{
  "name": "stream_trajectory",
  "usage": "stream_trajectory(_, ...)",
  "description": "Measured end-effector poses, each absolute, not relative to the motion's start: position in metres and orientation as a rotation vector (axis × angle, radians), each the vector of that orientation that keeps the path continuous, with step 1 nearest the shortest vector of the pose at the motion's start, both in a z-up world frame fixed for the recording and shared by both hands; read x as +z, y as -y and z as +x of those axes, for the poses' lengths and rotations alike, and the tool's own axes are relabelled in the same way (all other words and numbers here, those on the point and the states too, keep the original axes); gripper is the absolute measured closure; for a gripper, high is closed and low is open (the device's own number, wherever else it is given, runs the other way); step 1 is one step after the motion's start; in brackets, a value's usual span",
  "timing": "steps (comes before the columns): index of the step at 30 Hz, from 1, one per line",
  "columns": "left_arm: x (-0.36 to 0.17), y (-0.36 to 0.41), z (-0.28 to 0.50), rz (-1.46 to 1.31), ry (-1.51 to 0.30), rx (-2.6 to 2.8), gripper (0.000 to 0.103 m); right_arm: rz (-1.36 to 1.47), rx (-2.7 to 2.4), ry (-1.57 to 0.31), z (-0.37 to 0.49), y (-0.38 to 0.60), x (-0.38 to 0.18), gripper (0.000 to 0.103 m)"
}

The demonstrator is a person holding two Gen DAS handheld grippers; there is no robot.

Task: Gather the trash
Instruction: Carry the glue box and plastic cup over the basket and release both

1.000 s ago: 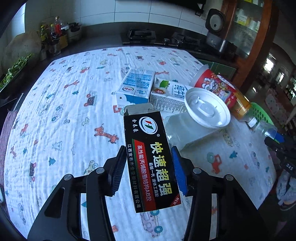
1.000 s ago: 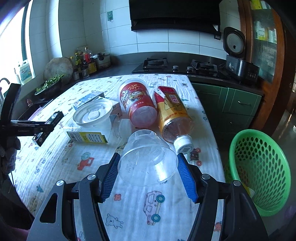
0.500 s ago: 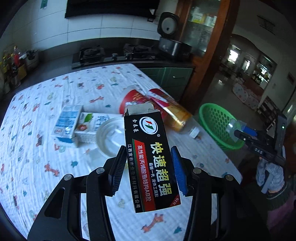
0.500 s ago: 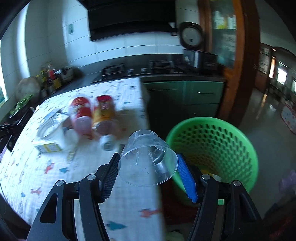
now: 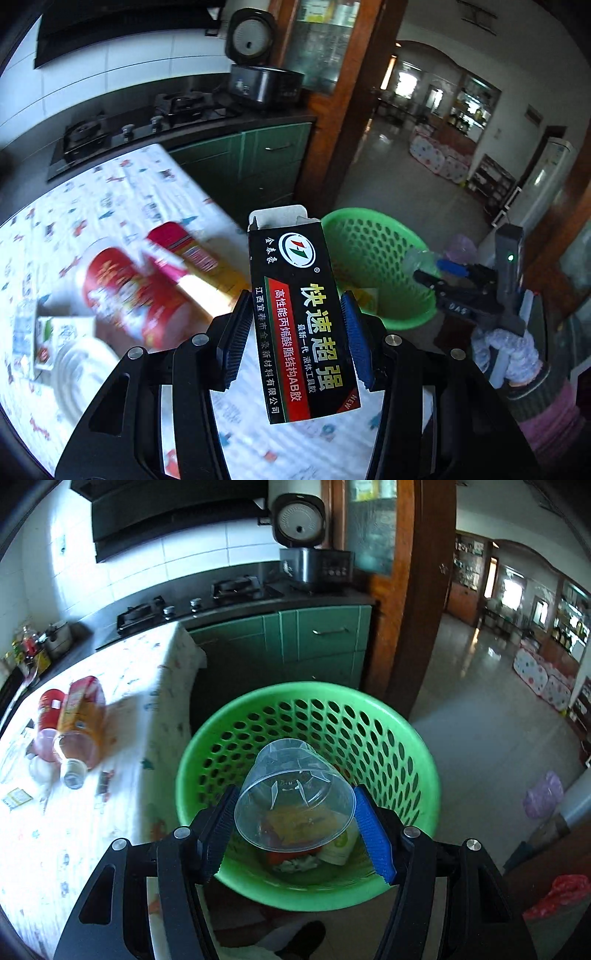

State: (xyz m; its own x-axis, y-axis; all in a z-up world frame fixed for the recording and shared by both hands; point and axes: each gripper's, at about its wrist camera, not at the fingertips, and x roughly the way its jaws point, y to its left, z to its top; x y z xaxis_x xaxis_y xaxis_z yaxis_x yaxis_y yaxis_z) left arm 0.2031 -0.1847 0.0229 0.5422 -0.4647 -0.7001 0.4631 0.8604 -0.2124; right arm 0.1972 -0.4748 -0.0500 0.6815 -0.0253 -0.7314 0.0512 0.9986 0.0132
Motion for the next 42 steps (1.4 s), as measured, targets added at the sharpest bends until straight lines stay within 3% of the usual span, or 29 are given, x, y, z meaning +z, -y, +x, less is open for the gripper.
stream_trajectory(8,0.021,0.248,0.236,0.066,-0.835,-0.611,0.055,0.087,-0.049,-0.846,0.211,0.493,-0.069,0.041)
stream_trajectory(20,0.002,0.325,0.261,0.102,-0.865,-0.683,0.055,0.066,-0.061,-0.795,0.187,0.497,-0.054,0.036)
stream_trajectory(33,-0.025,0.361,0.271,0.141,-0.895,-0.682,0.052,0.102,-0.086,-0.775,0.163,0.51,-0.053,0.033)
stream_trajectory(36,-0.027,0.364,0.271,0.143,-0.887,-0.678,0.041,0.105,-0.089,-0.778,0.159,0.511,-0.054,0.032)
stream_trajectory(42,-0.021,0.359,0.264,0.152,-0.859,-0.672,0.035,0.105,-0.092,-0.781,0.157,0.508,-0.053,0.032)
